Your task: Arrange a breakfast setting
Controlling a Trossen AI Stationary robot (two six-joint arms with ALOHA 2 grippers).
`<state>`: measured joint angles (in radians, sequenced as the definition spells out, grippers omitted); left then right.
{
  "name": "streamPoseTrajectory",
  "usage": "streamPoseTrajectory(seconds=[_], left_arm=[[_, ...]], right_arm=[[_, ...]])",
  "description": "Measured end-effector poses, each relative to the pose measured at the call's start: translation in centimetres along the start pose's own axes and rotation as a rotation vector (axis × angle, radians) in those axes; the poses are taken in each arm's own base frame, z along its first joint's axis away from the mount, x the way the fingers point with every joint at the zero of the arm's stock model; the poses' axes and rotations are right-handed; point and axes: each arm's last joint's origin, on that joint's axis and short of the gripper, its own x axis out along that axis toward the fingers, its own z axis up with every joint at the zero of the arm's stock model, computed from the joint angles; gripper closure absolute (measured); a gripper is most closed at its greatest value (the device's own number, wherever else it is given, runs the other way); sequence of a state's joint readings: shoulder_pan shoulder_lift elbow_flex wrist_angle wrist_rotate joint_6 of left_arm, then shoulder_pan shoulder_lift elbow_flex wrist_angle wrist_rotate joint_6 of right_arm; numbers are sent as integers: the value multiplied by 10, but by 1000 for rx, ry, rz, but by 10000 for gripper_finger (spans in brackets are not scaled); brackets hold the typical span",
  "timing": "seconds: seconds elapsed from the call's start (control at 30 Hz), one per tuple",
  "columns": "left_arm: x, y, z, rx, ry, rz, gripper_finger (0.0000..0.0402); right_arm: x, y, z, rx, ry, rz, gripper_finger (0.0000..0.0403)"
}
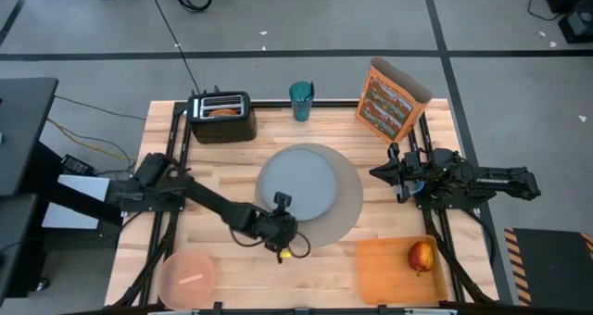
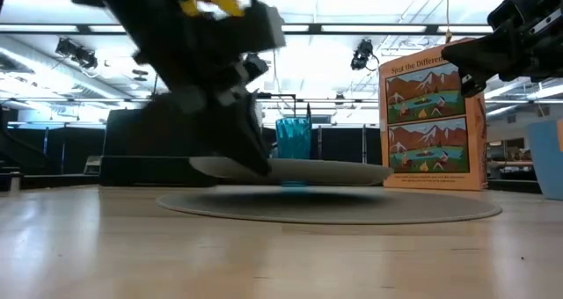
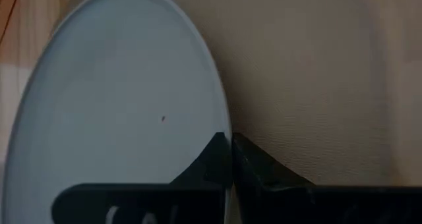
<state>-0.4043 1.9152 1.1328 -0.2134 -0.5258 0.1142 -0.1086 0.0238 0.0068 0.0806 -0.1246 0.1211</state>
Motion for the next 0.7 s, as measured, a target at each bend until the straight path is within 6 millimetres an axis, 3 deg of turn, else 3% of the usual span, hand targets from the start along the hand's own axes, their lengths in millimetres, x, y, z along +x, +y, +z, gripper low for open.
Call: streamPoseTrajectory(seconds=[0.4, 0.7], left_arm=[[19, 17, 8, -99, -96, -4, 386], [36, 11, 2, -92, -90, -36, 381]], right_arm=[[0, 0, 0, 0, 0, 0, 376], [0, 0, 1, -1, -5, 1, 376]])
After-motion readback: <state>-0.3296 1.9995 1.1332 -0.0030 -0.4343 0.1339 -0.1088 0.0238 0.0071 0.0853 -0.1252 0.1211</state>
